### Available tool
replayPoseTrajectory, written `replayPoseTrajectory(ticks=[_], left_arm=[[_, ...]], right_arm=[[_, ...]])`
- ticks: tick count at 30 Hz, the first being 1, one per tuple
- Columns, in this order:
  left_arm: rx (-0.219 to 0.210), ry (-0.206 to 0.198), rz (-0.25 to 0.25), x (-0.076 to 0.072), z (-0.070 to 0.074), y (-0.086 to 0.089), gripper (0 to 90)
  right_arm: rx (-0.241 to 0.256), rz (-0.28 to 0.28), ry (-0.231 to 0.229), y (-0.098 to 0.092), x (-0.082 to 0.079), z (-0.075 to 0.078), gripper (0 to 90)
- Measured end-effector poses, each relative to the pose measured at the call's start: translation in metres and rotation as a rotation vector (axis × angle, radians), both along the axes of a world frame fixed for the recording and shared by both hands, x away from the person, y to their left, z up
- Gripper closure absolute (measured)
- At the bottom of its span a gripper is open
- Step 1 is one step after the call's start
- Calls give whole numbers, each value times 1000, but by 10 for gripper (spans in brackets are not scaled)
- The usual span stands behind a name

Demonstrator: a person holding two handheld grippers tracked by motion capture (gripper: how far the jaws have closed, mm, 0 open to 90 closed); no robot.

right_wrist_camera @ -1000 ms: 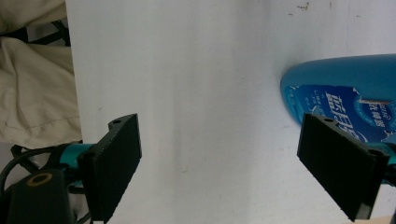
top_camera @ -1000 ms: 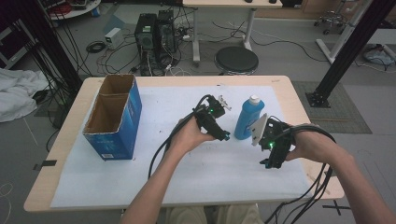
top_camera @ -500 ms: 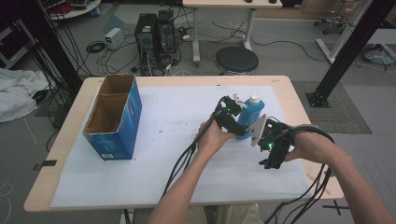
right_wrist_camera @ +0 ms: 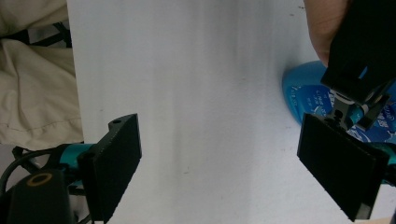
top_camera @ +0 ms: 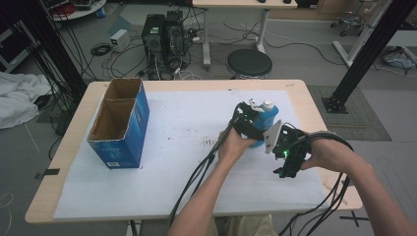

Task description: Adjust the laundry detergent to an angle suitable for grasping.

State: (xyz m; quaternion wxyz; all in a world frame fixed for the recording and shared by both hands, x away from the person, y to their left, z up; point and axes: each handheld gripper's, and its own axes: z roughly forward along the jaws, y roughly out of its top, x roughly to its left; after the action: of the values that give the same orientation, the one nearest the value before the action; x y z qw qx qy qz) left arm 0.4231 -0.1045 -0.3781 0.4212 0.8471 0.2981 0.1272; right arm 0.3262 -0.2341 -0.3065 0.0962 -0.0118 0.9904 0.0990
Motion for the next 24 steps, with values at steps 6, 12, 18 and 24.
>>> replayPoseTrajectory(ticks=[6, 12, 18, 24], left_arm=[[-6, -13, 7, 1, -1, -2, 235], [-21, -32, 10, 2, -3, -4, 269], [-25, -40, 13, 3, -5, -5, 282], [-29, -52, 15, 3, -6, -8, 313]], right_arm=[[7, -14, 1, 0, -1, 0, 128], [1, -12, 2, 1, 0, -2, 128], [-5, -5, 2, 1, 1, -3, 128], [-11, -9, 3, -1, 1, -3, 128]])
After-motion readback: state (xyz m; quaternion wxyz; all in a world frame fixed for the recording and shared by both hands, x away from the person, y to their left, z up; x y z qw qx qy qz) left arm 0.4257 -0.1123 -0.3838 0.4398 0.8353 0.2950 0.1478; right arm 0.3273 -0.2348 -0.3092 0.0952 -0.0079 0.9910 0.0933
